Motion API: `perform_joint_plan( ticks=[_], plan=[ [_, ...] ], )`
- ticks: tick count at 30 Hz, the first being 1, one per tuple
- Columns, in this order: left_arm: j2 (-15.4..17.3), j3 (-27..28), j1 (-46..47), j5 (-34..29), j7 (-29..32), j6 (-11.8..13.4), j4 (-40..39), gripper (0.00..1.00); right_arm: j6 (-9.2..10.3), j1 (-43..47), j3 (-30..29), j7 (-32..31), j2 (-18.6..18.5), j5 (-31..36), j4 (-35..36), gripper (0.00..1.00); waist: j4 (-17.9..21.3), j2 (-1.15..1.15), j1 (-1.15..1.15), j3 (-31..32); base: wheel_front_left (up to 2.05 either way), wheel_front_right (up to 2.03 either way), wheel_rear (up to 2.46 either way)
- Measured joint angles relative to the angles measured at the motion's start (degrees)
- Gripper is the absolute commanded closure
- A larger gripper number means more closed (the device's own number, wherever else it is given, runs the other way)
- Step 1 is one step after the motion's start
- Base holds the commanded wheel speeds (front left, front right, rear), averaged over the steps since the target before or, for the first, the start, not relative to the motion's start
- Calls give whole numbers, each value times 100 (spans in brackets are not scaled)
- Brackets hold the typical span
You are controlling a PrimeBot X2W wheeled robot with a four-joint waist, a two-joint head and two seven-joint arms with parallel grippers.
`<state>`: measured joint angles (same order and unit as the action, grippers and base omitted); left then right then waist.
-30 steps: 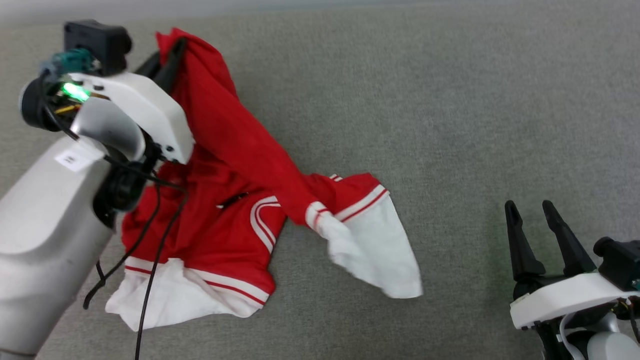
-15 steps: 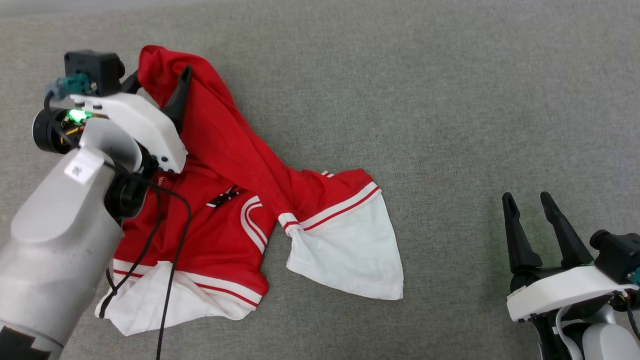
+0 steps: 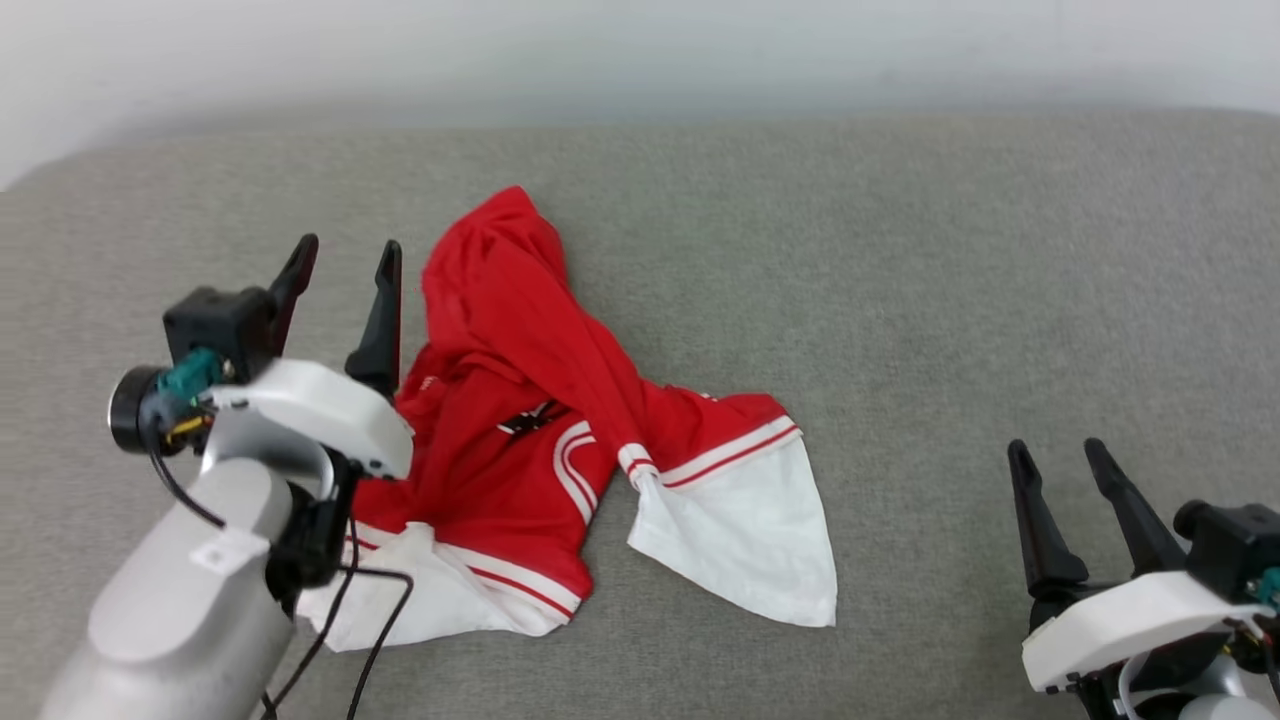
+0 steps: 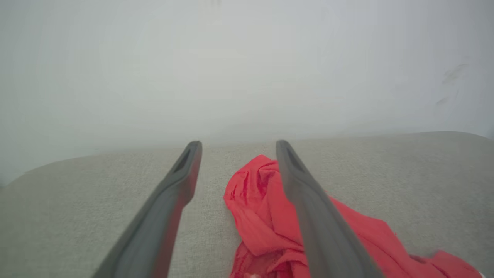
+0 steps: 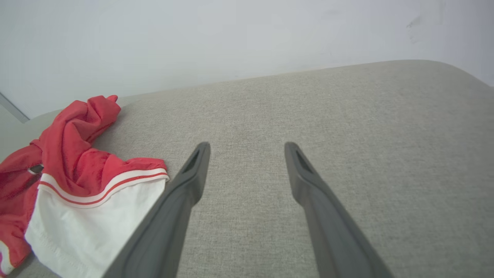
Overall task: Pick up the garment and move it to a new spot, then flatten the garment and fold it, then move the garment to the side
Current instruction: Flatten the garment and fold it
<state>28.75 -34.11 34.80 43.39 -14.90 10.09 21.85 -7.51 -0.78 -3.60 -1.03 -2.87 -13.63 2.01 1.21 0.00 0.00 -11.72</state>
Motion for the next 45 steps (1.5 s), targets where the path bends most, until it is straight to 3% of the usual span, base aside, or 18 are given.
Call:
perform_joint_plan(
  ticks=[5, 12, 16, 20, 25, 37, 38, 39, 40, 45],
  plan=[
    [-22, 355, -794, -478, -10, 368, -856, 0, 0, 168, 32, -201, 0, 77, 127, 0, -206, 0, -1, 318, 0, 0, 0],
    [44, 622, -1775, -771, -16, 698, -1673, 0, 0, 330, 197, -526, -1, 237, 181, 0, -338, 0, -1, 666, 0, 0, 0],
    [52, 692, -2252, -839, -16, 884, -2045, 0, 0, 359, 432, -1173, -1, 353, 68, 0, -380, 0, -1, 768, 0, 0, 0],
    [-2, 703, -2566, -855, -16, 1015, -2317, 0, 0, 392, 693, -2406, -7, 365, -246, 0, -455, 0, -1, 798, 0, 0, 0],
    [-67, 664, -2665, -888, -16, 1032, -2505, 0, 0, 168, 1102, -3471, -283, 135, -452, 0, -615, 0, 0, 730, 0, 0, 0],
    [-394, 706, -2636, -995, -16, 857, -2522, 0, 2, -673, 1890, -3919, -660, -335, -1485, 0, -1037, 0, 0, 346, 0, 0, 0],
    [-415, 721, -2627, -995, -16, 848, -2505, 0, 2, -719, 1924, -4002, -688, -377, -1557, 8, -1061, 0, 0, 321, 0, 0, 0],
    [-434, 737, -2626, -1007, -16, 822, -2484, 0, 3, -754, 1944, -4058, -703, -449, -1603, 75, -1081, 0, -1, 301, 0, 0, 0],
    [-450, 758, -2626, -1037, -16, 804, -2470, 0, 5, -773, 1953, -4080, -712, -508, -1637, 100, -1094, 0, 0, 283, 0, 0, 0],
    [-531, 890, -2640, -1096, -16, 756, -2401, 0, -2, -893, 1922, -3908, -727, -592, -1601, 100, -1044, 0, 0, 284, 0, 0, 0]
  ],
)
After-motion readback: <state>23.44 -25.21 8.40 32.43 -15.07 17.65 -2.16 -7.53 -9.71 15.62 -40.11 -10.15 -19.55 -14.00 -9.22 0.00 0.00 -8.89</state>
